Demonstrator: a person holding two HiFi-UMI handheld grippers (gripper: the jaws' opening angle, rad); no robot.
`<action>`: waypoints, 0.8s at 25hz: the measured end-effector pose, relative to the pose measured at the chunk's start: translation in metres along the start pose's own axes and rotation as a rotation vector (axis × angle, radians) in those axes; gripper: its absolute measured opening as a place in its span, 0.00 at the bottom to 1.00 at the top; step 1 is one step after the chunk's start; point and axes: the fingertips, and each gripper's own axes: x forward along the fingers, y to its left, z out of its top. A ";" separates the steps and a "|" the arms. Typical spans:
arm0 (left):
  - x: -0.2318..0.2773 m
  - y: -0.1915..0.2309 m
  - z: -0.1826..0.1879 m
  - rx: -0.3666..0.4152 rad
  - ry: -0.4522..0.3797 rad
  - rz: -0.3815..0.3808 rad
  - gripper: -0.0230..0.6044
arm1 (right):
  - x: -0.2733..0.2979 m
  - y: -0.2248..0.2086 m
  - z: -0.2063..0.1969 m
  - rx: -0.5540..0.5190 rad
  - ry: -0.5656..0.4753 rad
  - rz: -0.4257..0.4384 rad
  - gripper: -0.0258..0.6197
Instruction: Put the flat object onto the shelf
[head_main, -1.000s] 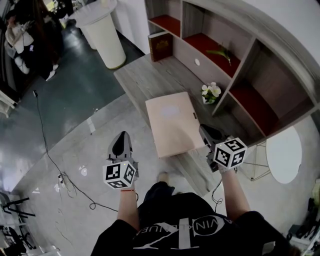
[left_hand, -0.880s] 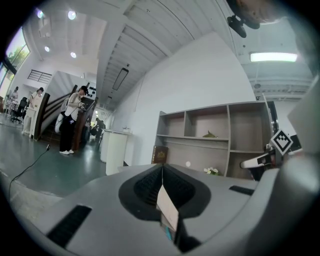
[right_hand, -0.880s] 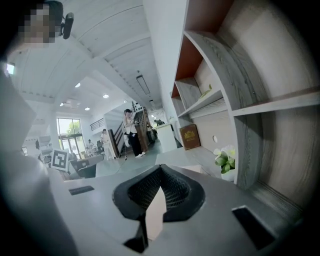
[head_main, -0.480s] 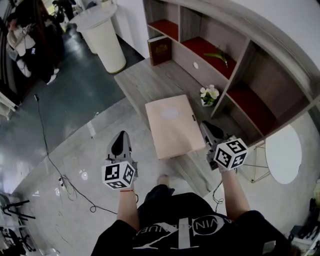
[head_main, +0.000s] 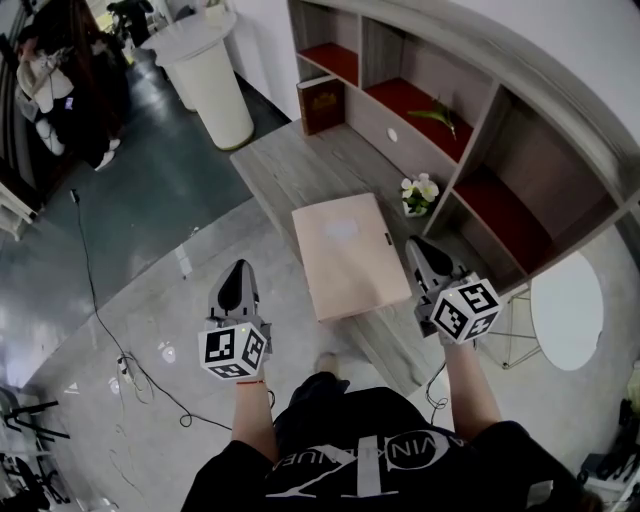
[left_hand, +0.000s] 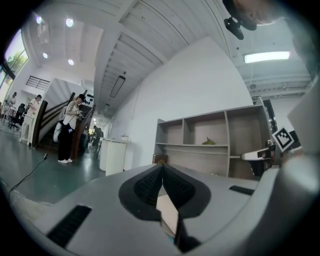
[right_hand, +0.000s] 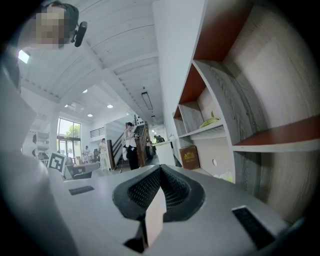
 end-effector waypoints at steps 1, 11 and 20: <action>0.000 0.000 0.002 0.004 -0.002 -0.001 0.05 | -0.001 0.000 0.003 -0.014 -0.009 -0.003 0.05; 0.001 -0.002 0.027 0.043 -0.050 -0.014 0.05 | 0.000 0.008 0.024 -0.094 -0.081 0.002 0.05; -0.001 0.003 0.033 0.048 -0.068 0.009 0.05 | 0.000 0.009 0.037 -0.151 -0.121 0.001 0.05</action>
